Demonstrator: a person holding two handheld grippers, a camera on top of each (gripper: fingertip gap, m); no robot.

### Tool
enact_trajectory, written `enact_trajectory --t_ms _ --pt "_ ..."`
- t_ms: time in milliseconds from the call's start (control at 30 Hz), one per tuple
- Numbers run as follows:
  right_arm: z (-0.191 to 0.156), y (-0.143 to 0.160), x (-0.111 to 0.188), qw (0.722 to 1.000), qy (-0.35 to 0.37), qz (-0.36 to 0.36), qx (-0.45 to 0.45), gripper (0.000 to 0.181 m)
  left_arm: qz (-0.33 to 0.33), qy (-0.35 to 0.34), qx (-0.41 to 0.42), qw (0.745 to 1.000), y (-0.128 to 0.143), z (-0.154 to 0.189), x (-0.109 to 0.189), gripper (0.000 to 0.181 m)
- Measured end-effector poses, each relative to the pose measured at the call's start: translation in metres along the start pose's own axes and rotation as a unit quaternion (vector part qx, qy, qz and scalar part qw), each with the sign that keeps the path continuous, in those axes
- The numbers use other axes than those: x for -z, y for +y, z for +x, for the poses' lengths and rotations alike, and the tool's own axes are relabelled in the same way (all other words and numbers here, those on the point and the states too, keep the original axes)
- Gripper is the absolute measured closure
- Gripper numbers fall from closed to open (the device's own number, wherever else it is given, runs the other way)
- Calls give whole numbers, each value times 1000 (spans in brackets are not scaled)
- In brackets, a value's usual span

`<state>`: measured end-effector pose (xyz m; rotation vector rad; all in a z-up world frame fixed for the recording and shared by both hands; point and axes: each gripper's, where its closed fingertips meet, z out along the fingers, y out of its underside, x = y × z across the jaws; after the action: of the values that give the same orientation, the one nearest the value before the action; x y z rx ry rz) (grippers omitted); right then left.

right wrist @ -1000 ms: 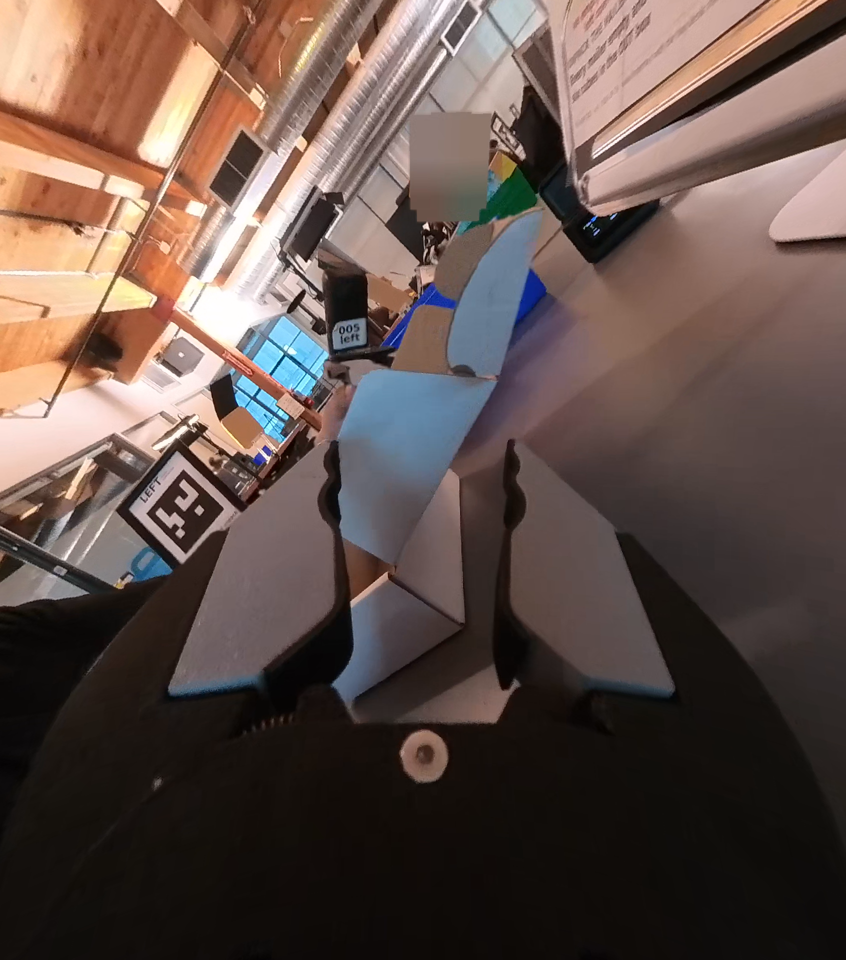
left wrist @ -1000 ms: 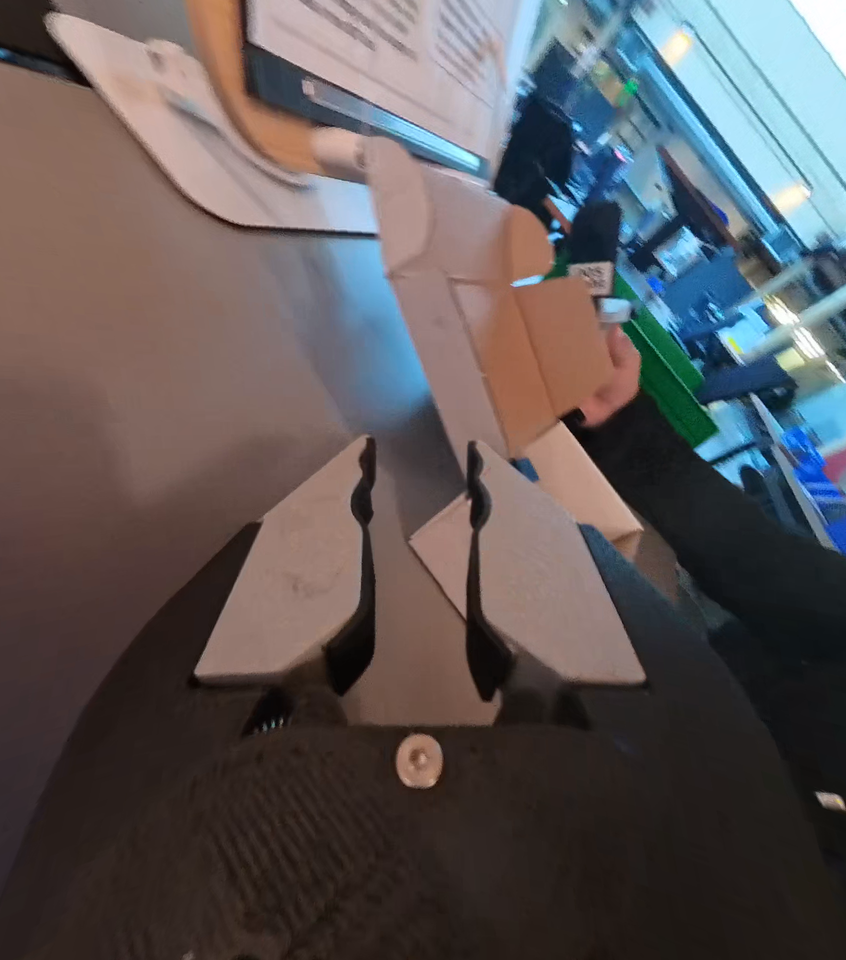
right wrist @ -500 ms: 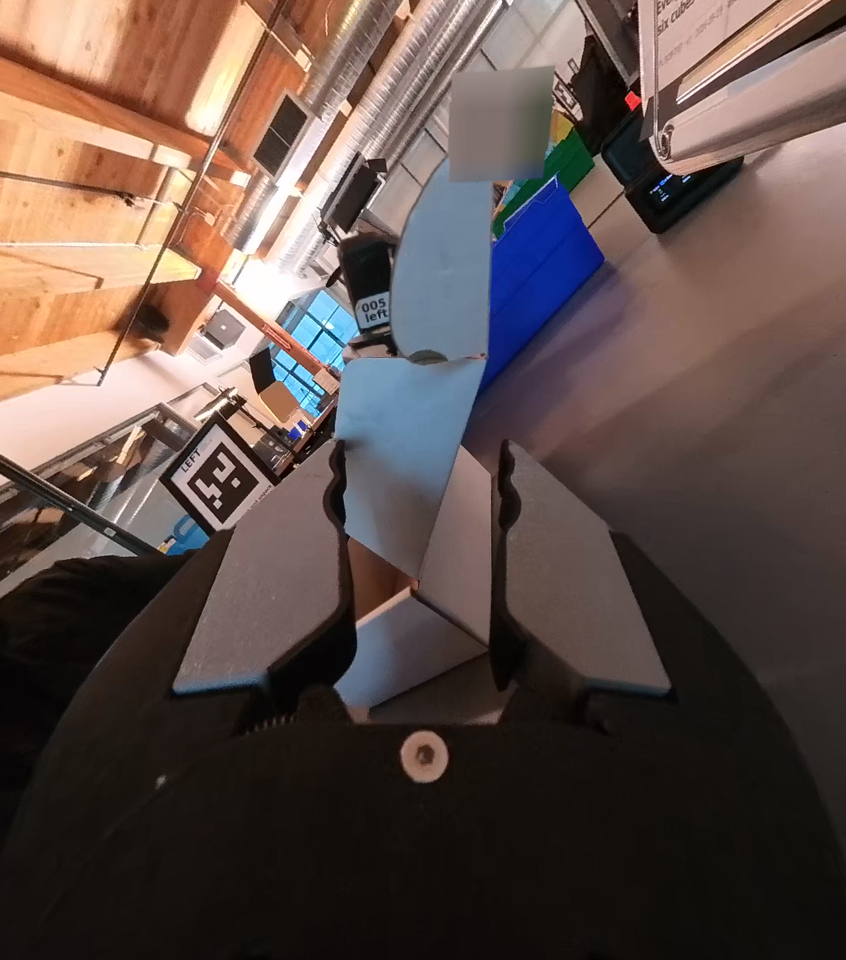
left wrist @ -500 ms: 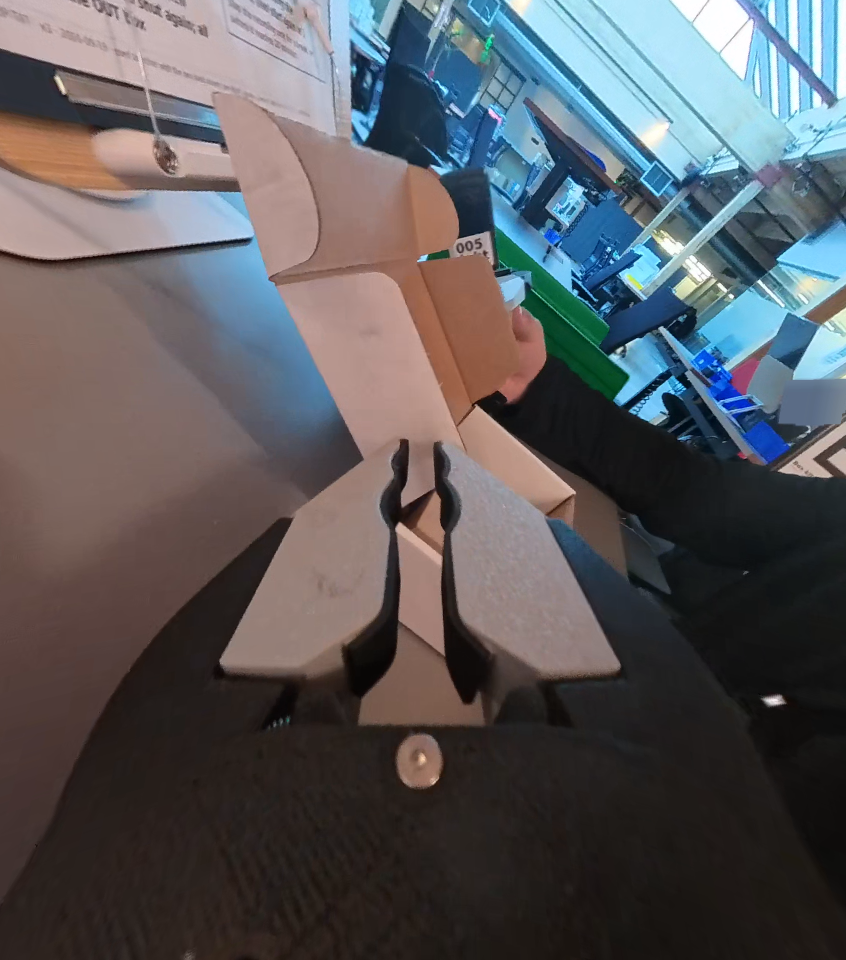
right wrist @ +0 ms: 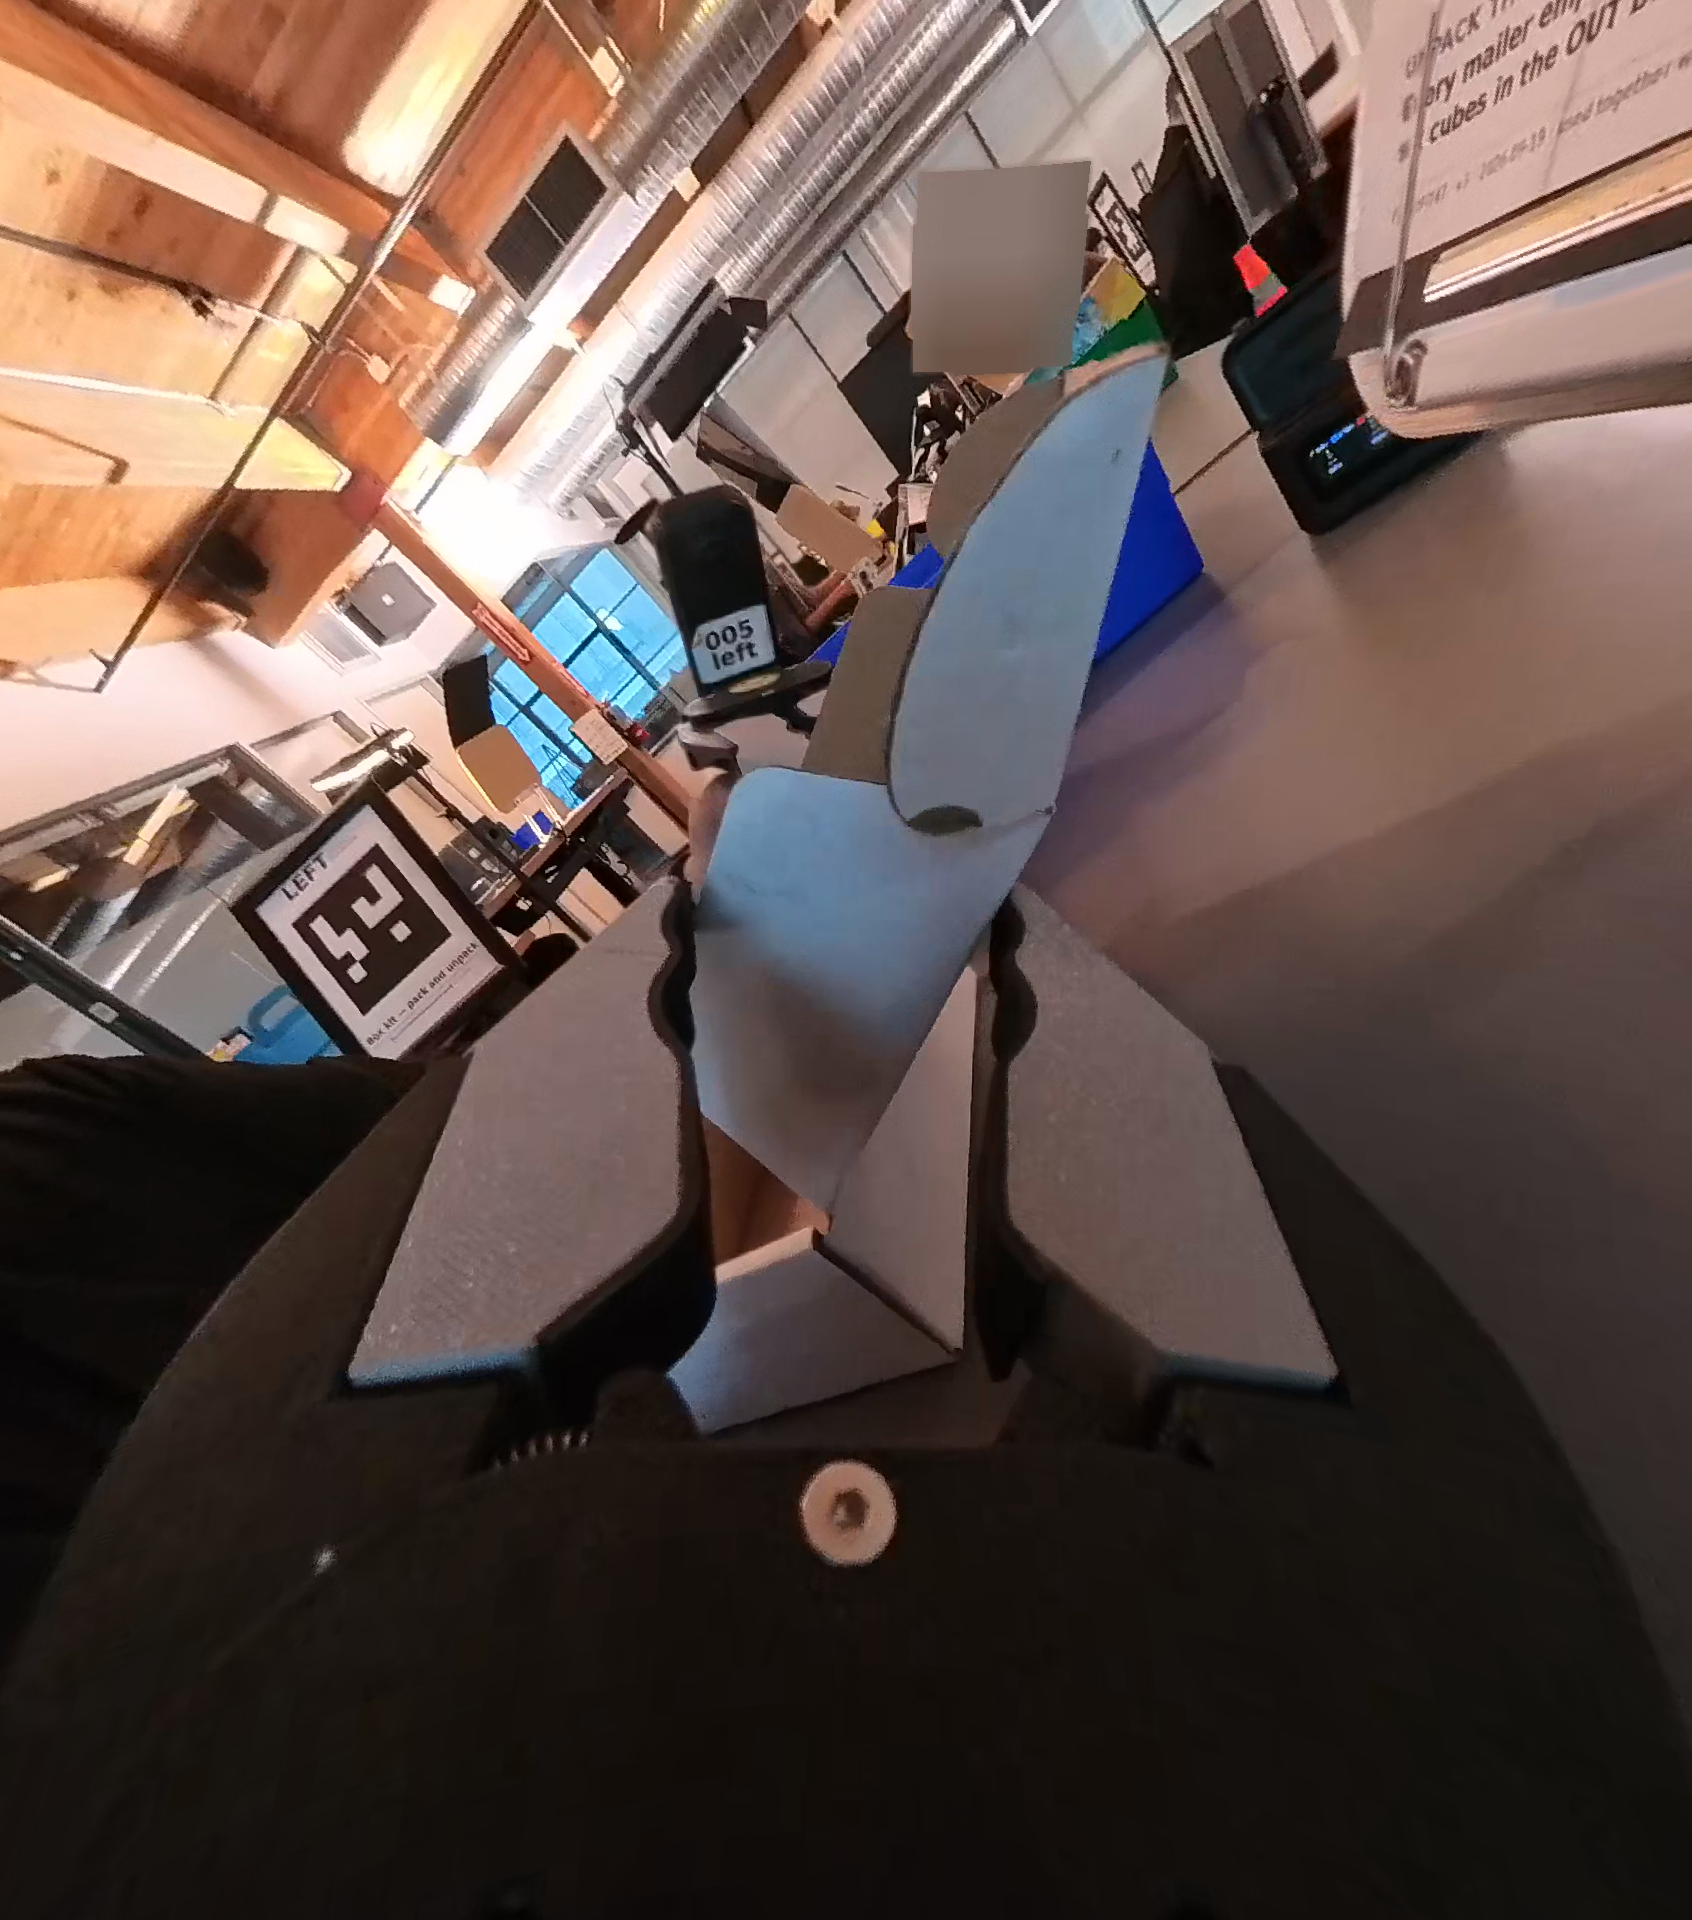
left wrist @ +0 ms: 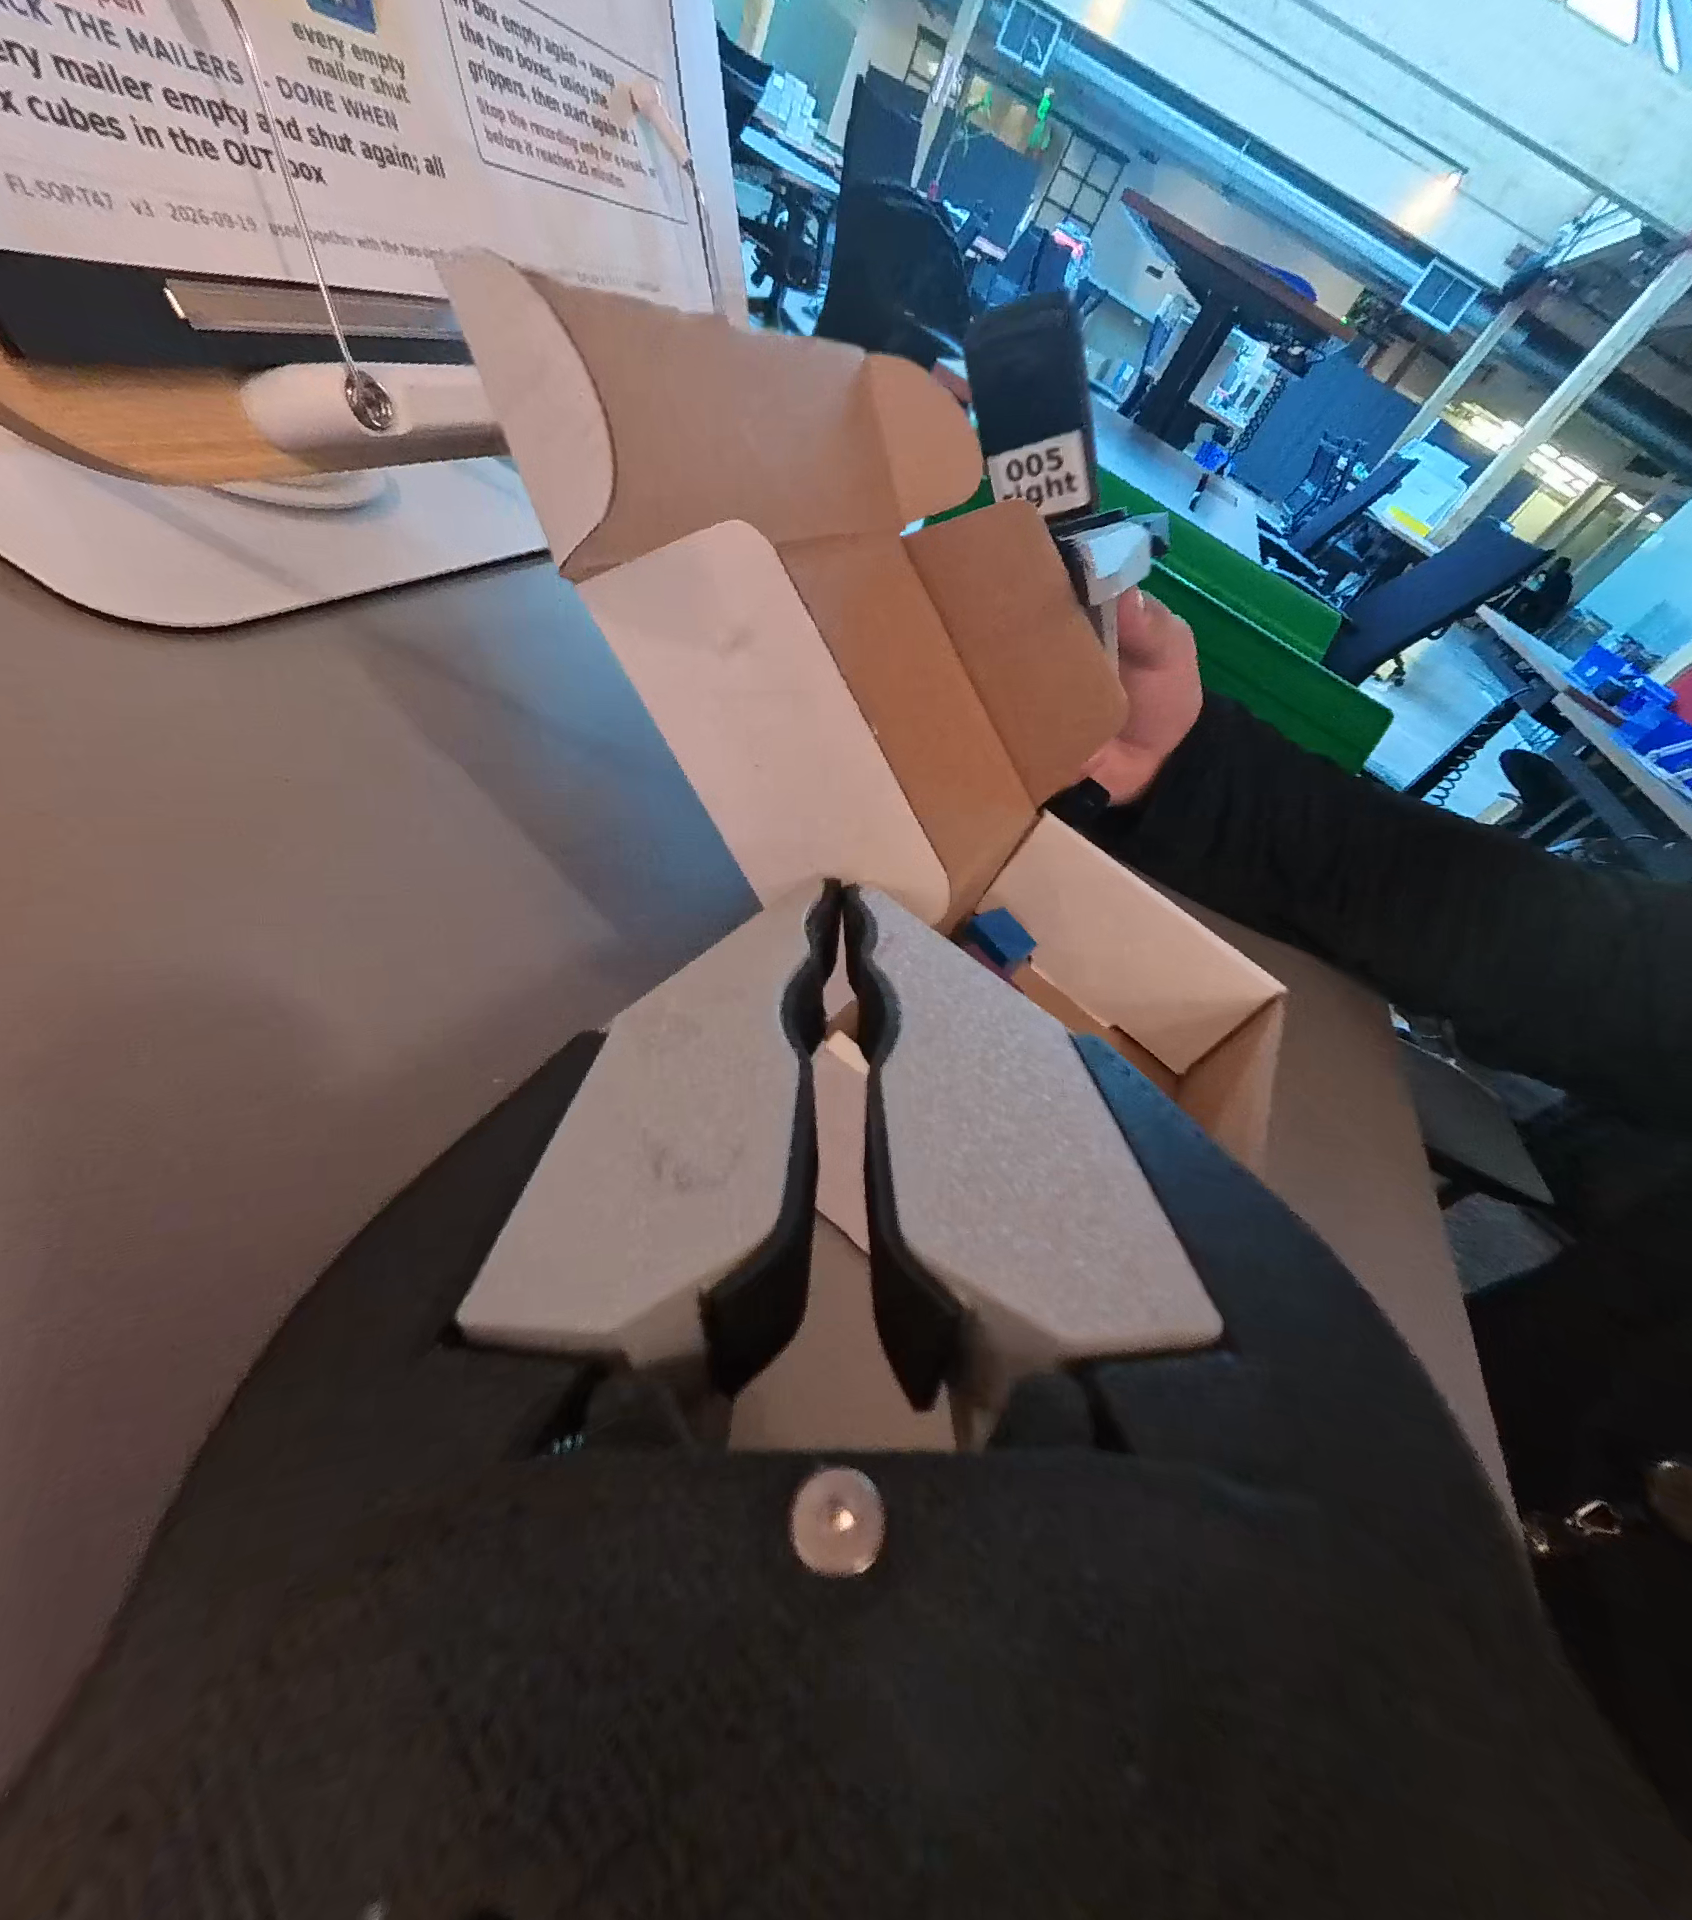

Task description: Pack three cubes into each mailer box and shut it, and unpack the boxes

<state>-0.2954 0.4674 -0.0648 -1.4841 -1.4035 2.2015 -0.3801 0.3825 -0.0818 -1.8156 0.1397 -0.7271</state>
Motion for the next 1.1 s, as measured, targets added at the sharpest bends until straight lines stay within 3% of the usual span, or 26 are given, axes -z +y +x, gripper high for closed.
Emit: enact_trajectory --t_ms 300,500,700,867,933,1067,1100 --pt "-14 -8 6 999 -12 14 39 129 10 76 21 997 0 24 -4 181" --pt "-16 -5 8 999 -26 4 42 130 1 84 16 996 2 27 -6 175" --pt "-22 -3 9 997 -30 -4 66 129 42 69 29 996 -9 18 -4 155" --pt "-24 -3 10 997 -41 -4 63 129 26 46 15 998 -9 5 -6 132" --pt "-25 -2 10 997 -48 -6 62 129 26 74 23 997 -11 3 -9 121" --pt "-28 -1 11 996 -56 -10 67 130 12 179 62 982 -8 19 -19 117" --pt "-28 -1 11 996 -56 -11 69 131 -2 188 66 980 -3 20 -22 105"
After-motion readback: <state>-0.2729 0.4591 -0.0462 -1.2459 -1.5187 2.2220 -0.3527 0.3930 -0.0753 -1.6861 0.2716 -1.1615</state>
